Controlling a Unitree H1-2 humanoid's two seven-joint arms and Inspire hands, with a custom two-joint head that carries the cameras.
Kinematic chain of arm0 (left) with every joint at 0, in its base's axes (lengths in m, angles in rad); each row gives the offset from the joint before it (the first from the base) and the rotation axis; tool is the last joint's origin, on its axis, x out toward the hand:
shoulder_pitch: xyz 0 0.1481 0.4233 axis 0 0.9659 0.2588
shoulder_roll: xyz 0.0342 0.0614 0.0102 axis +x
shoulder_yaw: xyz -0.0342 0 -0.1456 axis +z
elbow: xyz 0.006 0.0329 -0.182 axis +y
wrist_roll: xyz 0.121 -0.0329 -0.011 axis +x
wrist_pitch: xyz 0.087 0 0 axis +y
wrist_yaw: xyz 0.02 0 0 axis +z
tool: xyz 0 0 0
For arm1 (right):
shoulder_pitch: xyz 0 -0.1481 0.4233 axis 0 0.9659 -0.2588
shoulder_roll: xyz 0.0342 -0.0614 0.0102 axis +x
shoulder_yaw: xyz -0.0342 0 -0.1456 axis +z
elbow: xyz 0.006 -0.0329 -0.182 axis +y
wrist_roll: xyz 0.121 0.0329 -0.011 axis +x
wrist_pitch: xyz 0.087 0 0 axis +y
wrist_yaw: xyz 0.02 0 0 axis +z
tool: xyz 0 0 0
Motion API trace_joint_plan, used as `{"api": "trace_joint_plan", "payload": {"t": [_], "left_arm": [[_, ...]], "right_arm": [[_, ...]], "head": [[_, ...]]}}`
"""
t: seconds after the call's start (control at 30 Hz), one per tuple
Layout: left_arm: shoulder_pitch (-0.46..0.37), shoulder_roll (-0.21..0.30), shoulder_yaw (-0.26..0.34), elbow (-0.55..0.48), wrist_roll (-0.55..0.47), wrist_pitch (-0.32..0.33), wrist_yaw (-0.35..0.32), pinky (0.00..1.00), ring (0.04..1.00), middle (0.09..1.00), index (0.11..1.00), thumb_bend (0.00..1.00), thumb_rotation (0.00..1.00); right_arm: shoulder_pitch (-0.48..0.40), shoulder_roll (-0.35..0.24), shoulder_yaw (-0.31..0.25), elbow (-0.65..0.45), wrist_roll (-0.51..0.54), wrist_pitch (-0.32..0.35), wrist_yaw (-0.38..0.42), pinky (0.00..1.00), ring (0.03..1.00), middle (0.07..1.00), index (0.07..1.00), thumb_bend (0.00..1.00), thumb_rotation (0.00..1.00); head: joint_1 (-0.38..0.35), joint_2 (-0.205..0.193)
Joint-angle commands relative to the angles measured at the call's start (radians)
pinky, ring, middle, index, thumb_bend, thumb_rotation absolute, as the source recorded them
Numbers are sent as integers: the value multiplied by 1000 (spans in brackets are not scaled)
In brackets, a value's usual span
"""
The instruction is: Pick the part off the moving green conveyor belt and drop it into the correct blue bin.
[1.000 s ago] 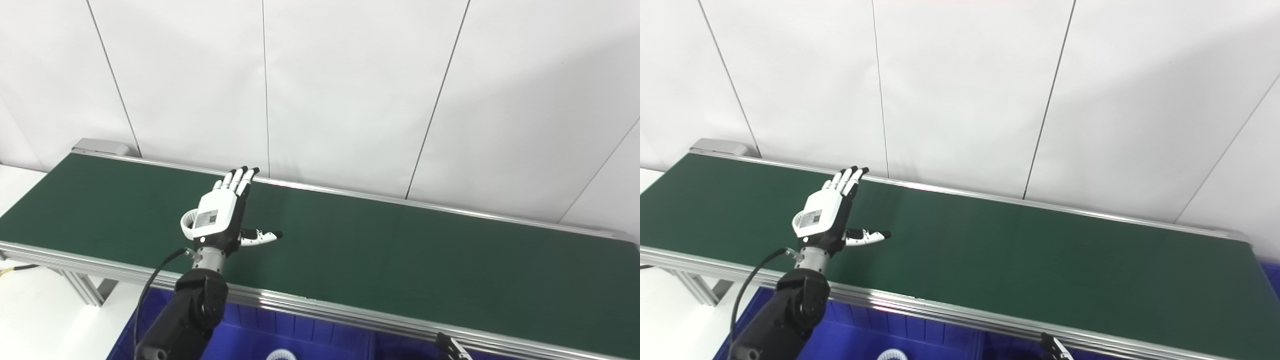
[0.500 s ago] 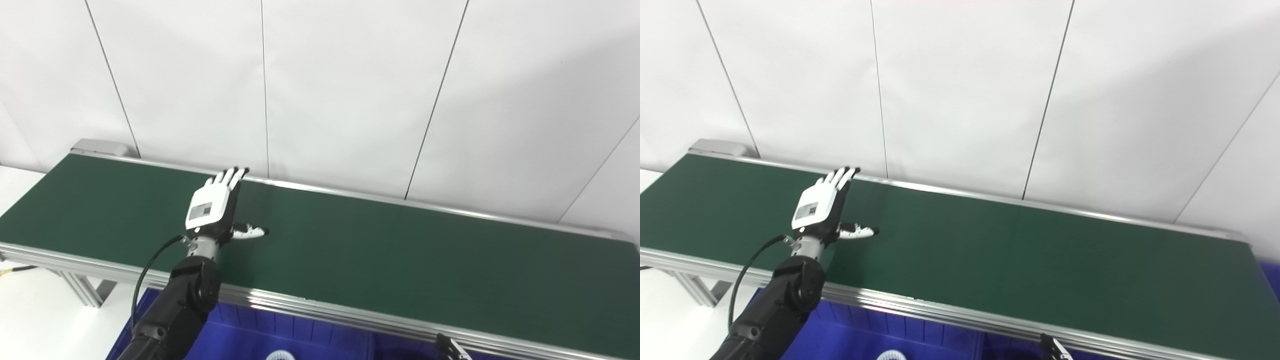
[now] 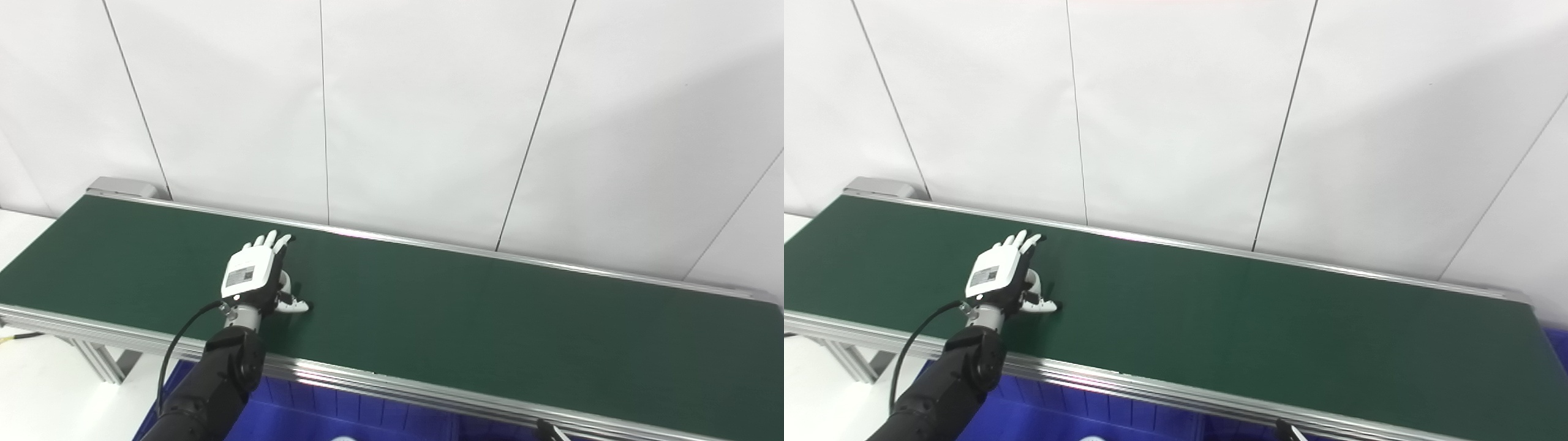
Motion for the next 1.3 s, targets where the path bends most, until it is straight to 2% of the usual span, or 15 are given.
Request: {"api": "trace_joint_plan", "payload": {"t": [0.0, 0.4, 0.43, 0.47, 0.5, 0.53, 0.63, 0.83, 0.93, 1.13, 1.23, 1.27], "left_arm": [[-55, 29, -4, 17, -4, -7, 39, 973, 981, 986, 888, 738, 130], [-75, 30, -36, 96, -49, -11, 68, 921, 955, 972, 871, 659, 5], [-74, 30, -34, 94, -57, -11, 64, 846, 922, 960, 864, 630, 2], [-74, 28, -29, 91, -69, -13, 58, 820, 911, 956, 861, 620, 0], [-74, 27, -26, 89, -78, -13, 55, 725, 838, 924, 840, 593, 0], [-74, 27, -25, 87, -85, -12, 53, 671, 796, 903, 825, 583, 0], [-70, 26, -24, 73, -100, -4, 43, 612, 750, 864, 788, 600, 0], [-39, 35, -25, -40, -118, 79, -74, 639, 795, 877, 788, 619, 0], [-27, 41, -28, -88, -118, 114, -130, 620, 772, 863, 778, 636, 0], [-12, 50, -43, -154, -100, 204, -227, 507, 695, 838, 746, 608, 0], [-10, 57, -56, -182, -93, 254, -277, 491, 678, 831, 734, 591, 0], [-8, 58, -56, -192, -96, 264, -291, 429, 585, 768, 703, 573, 0]], "right_arm": [[0, 1, -6, -39, 9, -59, -16, 730, 827, 873, 900, 717, 356], [5, -1, -7, -45, 7, -56, -14, 738, 825, 868, 899, 717, 357], [5, -1, -6, -45, 7, -58, -14, 739, 826, 869, 900, 709, 353], [5, -1, -6, -44, 7, -61, -15, 739, 826, 870, 900, 707, 352], [5, -1, -5, -43, 7, -64, -15, 738, 825, 870, 901, 701, 344], [4, -1, -5, -43, 6, -64, -15, 737, 824, 870, 902, 699, 340], [3, 1, -6, -42, 6, -66, -17, 734, 821, 869, 901, 706, 350], [4, 3, -6, -49, 14, -57, -12, 743, 827, 873, 903, 701, 336], [1, 3, -6, -45, 12, -60, -12, 740, 830, 875, 903, 709, 350], [1, 6, -6, -50, 10, -56, -13, 738, 829, 874, 904, 703, 340], [1, 7, -6, -47, 8, -58, -16, 740, 830, 876, 905, 704, 341], [0, 8, -7, -47, 6, -56, -18, 738, 830, 875, 903, 708, 343]], "head": [[2, 1], [3, 5], [3, 5], [2, 5], [2, 5], [1, 6], [1, 6], [2, 7], [1, 7], [-1, 9], [0, 9], [0, 8]]}}
